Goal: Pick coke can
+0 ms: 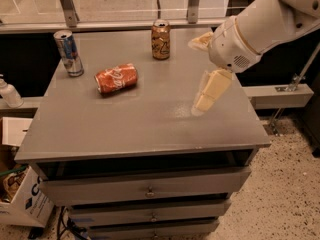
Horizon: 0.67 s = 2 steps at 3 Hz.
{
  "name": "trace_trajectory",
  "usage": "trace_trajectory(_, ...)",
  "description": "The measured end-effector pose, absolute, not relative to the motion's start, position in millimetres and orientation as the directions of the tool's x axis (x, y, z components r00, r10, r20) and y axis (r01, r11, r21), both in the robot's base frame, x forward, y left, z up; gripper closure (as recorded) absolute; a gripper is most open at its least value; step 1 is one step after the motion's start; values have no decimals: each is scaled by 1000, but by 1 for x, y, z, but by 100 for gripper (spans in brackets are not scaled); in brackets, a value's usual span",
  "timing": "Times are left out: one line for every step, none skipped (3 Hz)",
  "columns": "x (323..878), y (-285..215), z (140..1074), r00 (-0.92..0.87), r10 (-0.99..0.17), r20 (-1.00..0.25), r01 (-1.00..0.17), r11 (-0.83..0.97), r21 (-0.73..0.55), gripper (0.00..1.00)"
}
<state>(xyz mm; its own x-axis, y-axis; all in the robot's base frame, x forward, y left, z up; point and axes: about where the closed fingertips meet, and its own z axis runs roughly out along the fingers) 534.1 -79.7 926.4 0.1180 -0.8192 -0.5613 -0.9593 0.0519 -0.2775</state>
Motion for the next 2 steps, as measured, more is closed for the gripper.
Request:
trace_trajectory(549, -53, 915, 168, -788, -593, -961, 4, -276, 0)
trace_trajectory(560, -19, 904, 227, -754, -616, -957, -55, -284, 0)
